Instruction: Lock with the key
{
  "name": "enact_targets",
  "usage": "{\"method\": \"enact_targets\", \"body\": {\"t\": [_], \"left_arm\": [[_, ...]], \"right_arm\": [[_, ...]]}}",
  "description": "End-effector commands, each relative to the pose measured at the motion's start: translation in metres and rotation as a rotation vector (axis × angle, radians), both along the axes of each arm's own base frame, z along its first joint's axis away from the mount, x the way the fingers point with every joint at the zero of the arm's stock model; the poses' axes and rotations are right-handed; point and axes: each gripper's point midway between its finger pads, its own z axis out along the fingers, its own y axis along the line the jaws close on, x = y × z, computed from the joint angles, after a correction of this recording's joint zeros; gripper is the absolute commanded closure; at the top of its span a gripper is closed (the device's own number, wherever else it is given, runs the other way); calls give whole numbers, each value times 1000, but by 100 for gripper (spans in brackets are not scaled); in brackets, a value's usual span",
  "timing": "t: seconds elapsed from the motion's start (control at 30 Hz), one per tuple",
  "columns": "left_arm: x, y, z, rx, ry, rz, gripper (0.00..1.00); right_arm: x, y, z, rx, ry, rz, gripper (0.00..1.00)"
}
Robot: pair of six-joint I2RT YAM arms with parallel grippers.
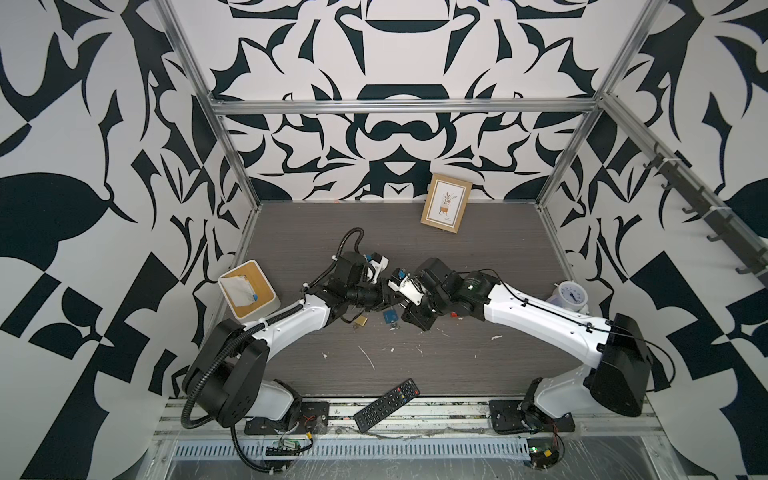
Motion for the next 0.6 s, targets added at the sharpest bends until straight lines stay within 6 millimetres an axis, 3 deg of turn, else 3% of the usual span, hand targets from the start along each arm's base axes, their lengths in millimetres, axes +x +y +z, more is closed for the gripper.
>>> {"method": "enact_targets", "body": {"t": [0.0,0.57], "left_arm": [[0,-2,12,-32,-30,-9,65],[-4,-5,7,-42,-7,-40,81]], "right_arm": [[12,10,29,62,-77,-22,100],[21,15,32,68,-95,-45,100]]}}
